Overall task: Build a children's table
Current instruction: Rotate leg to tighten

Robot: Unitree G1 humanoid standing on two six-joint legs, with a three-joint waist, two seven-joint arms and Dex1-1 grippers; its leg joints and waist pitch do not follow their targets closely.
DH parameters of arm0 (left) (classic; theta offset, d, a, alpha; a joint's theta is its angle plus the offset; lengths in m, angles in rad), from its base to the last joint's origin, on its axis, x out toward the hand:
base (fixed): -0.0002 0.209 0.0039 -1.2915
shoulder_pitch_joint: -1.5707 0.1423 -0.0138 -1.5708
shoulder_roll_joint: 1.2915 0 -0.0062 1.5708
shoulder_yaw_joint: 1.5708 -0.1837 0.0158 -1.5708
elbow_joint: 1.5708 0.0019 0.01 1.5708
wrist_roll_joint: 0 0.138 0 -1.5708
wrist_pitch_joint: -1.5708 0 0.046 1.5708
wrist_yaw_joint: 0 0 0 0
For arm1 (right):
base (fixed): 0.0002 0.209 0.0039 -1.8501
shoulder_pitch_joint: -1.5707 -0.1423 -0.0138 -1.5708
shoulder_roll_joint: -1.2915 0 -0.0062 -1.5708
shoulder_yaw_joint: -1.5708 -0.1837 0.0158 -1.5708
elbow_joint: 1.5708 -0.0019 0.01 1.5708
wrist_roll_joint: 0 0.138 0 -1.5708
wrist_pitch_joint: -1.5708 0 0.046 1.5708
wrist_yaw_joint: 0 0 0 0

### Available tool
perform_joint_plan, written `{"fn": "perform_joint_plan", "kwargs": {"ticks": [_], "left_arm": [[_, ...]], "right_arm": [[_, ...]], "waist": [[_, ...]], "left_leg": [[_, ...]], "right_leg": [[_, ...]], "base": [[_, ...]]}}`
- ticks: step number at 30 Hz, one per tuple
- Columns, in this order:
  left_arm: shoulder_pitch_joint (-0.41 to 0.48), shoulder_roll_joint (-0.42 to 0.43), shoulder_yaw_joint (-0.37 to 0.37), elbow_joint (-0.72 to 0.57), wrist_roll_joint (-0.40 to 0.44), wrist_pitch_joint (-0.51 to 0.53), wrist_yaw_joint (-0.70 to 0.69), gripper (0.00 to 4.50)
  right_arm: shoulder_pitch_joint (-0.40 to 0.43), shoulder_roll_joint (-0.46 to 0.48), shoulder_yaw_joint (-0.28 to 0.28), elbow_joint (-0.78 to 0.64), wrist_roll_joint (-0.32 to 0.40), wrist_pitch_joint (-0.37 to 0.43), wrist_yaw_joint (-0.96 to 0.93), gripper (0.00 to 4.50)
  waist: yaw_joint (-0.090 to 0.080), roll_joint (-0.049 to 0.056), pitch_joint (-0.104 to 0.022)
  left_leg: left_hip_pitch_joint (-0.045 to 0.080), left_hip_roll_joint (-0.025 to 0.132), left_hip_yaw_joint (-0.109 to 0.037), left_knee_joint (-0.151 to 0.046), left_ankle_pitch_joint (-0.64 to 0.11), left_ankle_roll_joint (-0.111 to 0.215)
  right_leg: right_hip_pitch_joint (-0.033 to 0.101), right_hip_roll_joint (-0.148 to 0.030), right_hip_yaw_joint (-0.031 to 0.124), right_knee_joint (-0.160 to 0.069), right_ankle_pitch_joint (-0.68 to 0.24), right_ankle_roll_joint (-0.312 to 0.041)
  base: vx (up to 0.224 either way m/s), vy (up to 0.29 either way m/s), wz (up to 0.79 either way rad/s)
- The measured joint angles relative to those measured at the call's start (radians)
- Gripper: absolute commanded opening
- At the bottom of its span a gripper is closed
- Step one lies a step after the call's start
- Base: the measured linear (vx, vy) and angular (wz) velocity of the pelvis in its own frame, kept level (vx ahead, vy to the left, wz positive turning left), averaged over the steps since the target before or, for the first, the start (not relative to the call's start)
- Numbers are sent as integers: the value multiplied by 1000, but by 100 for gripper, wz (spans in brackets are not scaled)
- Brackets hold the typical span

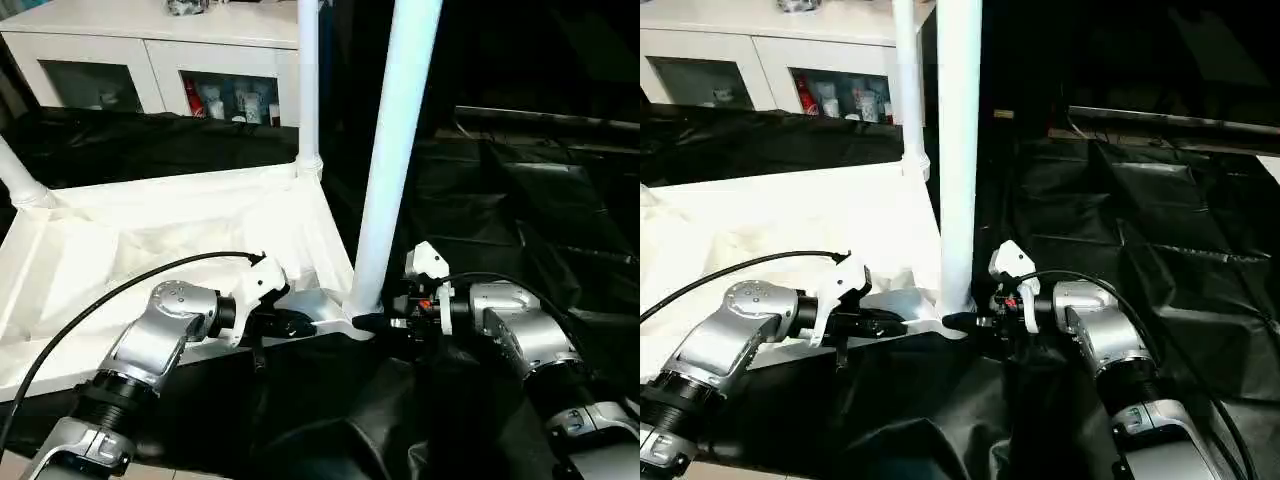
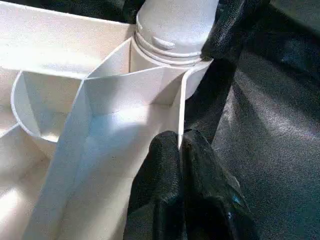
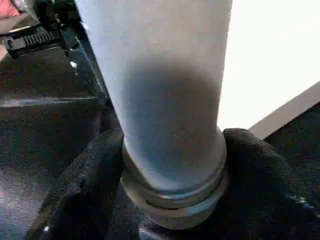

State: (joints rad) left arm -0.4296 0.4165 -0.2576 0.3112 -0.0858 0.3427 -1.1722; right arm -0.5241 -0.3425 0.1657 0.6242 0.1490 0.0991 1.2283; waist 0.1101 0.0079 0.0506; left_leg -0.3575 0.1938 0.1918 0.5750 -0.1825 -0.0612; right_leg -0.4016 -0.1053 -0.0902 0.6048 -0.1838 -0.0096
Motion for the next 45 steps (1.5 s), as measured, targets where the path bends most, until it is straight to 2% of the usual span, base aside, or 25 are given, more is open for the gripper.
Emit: {"fn": "perform_joint_plan", "kwargs": {"ticks": [7, 9, 12, 18, 20, 23, 25, 26, 31, 32, 34, 36, 38, 43, 45], "left_arm": [[6, -8, 1, -5, 0, 4, 11, 0], [2, -16, 7, 11, 4, 1, 42, 0], [-26, -65, 20, 61, 34, 2, 137, 0], [-117, -216, 35, 179, 100, 40, 391, 0], [-129, -256, 35, 192, 114, 55, 443, 0], [-132, -269, 35, 197, 122, 61, 461, 0], [-133, -270, 35, 198, 122, 62, 461, 0], [-133, -270, 34, 198, 122, 62, 458, 0], [-132, -257, 32, 195, 121, 51, 432, 0], [-129, -244, 29, 192, 118, 43, 411, 0], [-119, -214, 22, 174, 105, 39, 361, 0], [-104, -169, 14, 155, 88, 25, 282, 0], [-90, -138, 10, 139, 74, 14, 219, 0], [-31, -34, -10, 44, 17, 19, 37, 0], [-29, -18, -15, 30, 7, 27, 2, 0]], "right_arm": [[10, 11, -3, -4, 5, 0, -16, 271], [10, 30, -12, 3, -3, 0, -76, 271], [-5, 101, -47, 49, -23, 10, -259, 270], [-59, 263, -140, 121, -43, 56, -707, 270], [-67, 282, -151, 136, -50, 46, -780, 270], [-65, 292, -154, 145, -70, 24, -802, 270], [-64, 292, -154, 147, -73, 13, -801, 270], [-61, 291, -156, 147, -72, 7, -794, 326], [-58, 268, -159, 147, -58, 2, -714, 360], [-57, 249, -158, 146, -49, 2, -660, 386], [-42, 204, -137, 120, -33, 5, -546, 388], [-23, 140, -95, 76, -29, 5, -413, 411], [-22, 93, -61, 47, -30, 2, -313, 411], [-16, 5, -25, 0, -21, -10, -112, 411], [-15, 6, -18, -18, -16, -9, -76, 411]], "waist": [[-1, 0, 0], [-7, -1, -1], [-23, -2, -1], [-29, -4, -2], [-28, -2, -3], [-28, 0, -3], [-28, 1, -3], [-28, 2, -3], [-27, 2, -3], [-26, 2, -3], [-22, 1, -3], [-19, 1, -3], [-18, 1, -3], [-8, 2, -3], [-2, 2, -3]], "left_leg": [[1, 0, 0, 1, 0, 0], [1, 0, 1, 1, 0, 0], [7, -1, 2, 1, 0, -1], [13, -2, -1, 1, 2, -4], [9, -2, -6, -1, 2, -4], [9, -3, -8, -1, 2, -3], [9, -3, -8, -1, 2, -3], [9, -4, -8, -1, 2, -3], [9, -4, -8, -1, 2, -3], [8, -4, -8, -2, 2, -3], [8, -4, -8, -5, 2, -3], [8, -4, -8, -8, 2, -3], [8, -3, -8, -9, 2, -3], [6, -1, -8, -9, 2, -3], [1, 0, -7, -7, 2, -3]], "right_leg": [[0, 0, 1, 2, 0, 0], [1, 0, 3, 4, 0, 0], [5, 0, 5, 4, -4, 6], [5, 0, 4, -1, -4, 7], [7, 0, -2, -12, -4, 7], [11, 0, -4, -21, -4, 7], [12, 0, -4, -25, -4, 7], [13, 0, -4, -27, -4, 7], [14, 0, -3, -27, 0, 5], [13, 0, -4, -26, 4, 5], [13, 0, -4, -26, 6, 4], [13, 0, -5, -25, 12, 5], [13, 1, -5, -24, 15, 4], [10, 2, -4, -19, 14, 2], [5, 3, -3, -16, 11, 1]], "base": [[0, 0, 0], [0, 0, 0], [0, 0, 0], [-26, 2, -3], [0, 0, 0], [0, 0, 0], [0, 0, 0], [0, 0, 0], [0, 0, 0], [0, 0, 0], [0, 0, 0], [0, 0, 0], [0, 0, 0], [21, -2, 0], [26, -1, 0]]}}
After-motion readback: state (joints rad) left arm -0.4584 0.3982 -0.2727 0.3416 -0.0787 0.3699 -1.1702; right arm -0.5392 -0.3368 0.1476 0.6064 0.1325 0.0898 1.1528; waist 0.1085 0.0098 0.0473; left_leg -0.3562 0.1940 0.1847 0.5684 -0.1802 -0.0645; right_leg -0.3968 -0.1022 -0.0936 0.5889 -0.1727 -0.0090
